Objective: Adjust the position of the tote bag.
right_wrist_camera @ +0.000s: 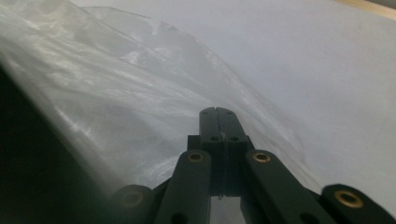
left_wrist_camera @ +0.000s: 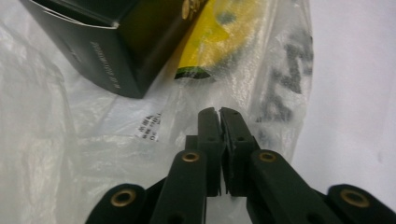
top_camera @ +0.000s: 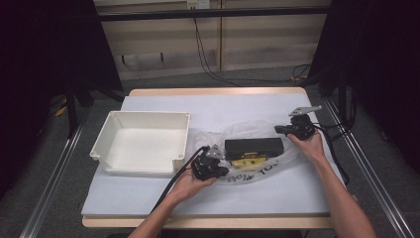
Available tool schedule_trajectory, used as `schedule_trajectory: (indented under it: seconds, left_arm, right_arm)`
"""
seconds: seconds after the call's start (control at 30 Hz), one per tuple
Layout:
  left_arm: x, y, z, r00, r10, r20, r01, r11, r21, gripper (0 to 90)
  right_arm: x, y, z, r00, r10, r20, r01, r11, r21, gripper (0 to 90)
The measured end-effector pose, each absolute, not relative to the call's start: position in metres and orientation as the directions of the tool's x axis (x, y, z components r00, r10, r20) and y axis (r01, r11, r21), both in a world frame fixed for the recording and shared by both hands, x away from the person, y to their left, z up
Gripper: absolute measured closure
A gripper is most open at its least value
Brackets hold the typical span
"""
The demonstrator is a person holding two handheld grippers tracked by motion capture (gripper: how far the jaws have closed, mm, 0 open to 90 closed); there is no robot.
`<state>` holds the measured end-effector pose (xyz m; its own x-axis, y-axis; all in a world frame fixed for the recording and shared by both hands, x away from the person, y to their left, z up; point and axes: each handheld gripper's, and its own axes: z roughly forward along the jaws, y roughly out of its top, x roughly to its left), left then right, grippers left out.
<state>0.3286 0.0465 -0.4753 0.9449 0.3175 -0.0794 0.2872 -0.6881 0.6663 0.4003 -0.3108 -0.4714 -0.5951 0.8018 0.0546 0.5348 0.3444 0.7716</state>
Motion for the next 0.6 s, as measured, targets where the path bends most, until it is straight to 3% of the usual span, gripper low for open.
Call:
schedule_trajectory:
  seconds: [0.6]
  left_arm:
    - [0.327, 0.060, -0.452, 0.935, 0.338, -0.103, 0.282, -0.539, 0.793, 67.7]
  right_arm:
    - [0.339, -0.317, -0.439, -0.645, 0.760, 0.079, 0.406, 0.254, 0.878, 57.6]
